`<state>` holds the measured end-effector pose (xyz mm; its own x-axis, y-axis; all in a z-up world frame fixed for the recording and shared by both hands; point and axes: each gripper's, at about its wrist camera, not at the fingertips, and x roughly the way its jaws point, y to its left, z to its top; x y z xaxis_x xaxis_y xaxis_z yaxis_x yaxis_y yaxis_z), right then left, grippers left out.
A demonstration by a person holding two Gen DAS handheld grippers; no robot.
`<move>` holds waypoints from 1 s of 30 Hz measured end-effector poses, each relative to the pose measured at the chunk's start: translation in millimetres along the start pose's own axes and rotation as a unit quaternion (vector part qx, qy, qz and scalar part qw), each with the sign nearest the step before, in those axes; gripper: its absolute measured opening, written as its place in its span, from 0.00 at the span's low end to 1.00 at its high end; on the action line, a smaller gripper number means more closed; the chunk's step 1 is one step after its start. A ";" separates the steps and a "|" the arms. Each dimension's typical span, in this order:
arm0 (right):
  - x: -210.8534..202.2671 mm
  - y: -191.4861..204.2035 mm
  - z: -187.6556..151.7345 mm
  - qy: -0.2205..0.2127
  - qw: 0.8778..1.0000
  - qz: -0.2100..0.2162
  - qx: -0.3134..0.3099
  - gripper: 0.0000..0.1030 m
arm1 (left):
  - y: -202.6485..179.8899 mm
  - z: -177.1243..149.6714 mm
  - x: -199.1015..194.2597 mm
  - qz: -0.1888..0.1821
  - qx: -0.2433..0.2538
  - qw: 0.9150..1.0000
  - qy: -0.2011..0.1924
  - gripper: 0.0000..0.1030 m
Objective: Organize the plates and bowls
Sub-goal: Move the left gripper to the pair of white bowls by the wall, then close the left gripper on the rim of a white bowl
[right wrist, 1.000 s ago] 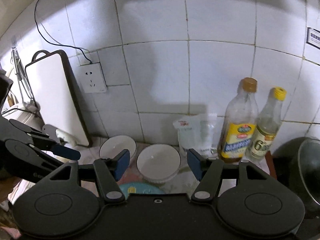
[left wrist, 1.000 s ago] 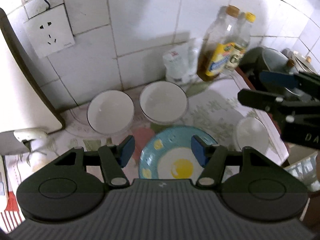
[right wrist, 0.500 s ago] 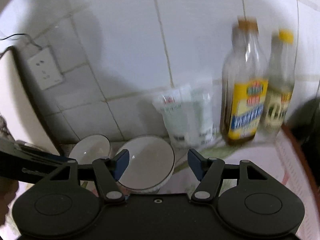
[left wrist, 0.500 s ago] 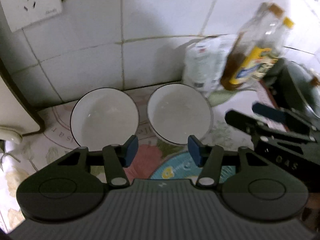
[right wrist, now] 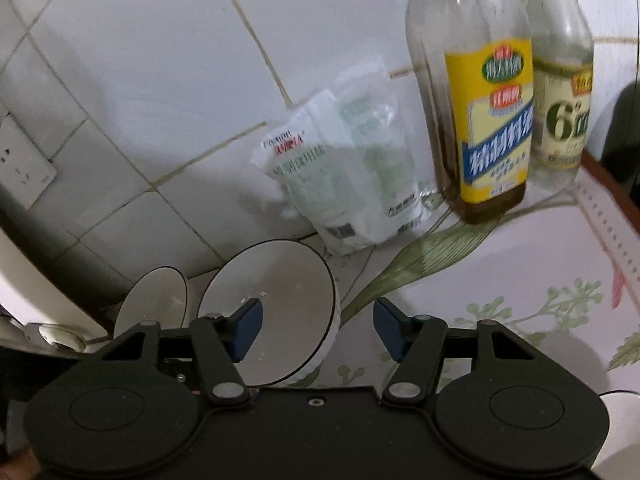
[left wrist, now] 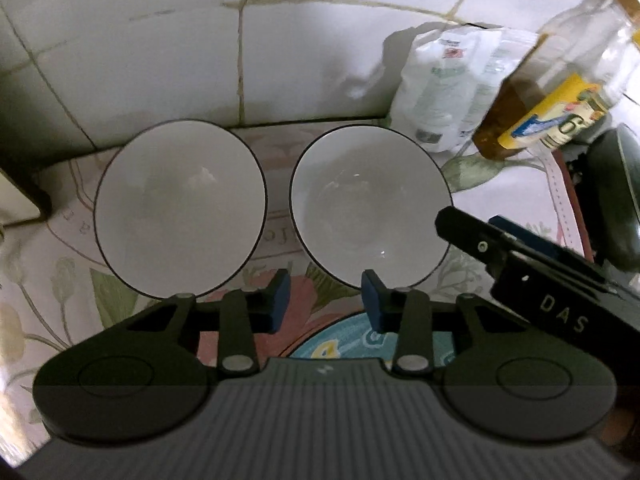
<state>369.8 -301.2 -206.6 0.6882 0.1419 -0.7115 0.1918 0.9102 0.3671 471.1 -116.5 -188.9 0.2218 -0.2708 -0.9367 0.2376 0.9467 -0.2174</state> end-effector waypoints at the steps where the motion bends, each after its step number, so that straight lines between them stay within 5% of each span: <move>1: 4.3 -1.1 -0.4 0.004 1.000 0.002 0.003 0.62 | 0.6 -0.2 3.6 0.001 -0.008 1.000 0.000 0.34; 5: 20.0 -3.7 -1.6 0.020 1.000 -0.004 0.011 0.49 | 3.5 1.6 14.0 -0.005 -0.035 0.999 -0.007 0.21; 9: 32.5 -5.8 -4.2 0.043 0.999 -0.009 0.025 0.20 | 4.5 1.0 18.9 -0.006 -0.047 0.999 -0.012 0.19; 30: 41.8 17.2 1.2 0.086 0.993 -0.075 0.028 0.16 | -11.2 -0.6 13.6 0.016 0.001 1.000 -0.002 0.18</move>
<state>402.7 -280.1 -229.3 0.5209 0.0757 -0.8502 0.3246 0.9037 0.2793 470.9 -130.7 -199.4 0.2329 -0.2419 -0.9419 0.2333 0.9542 -0.1874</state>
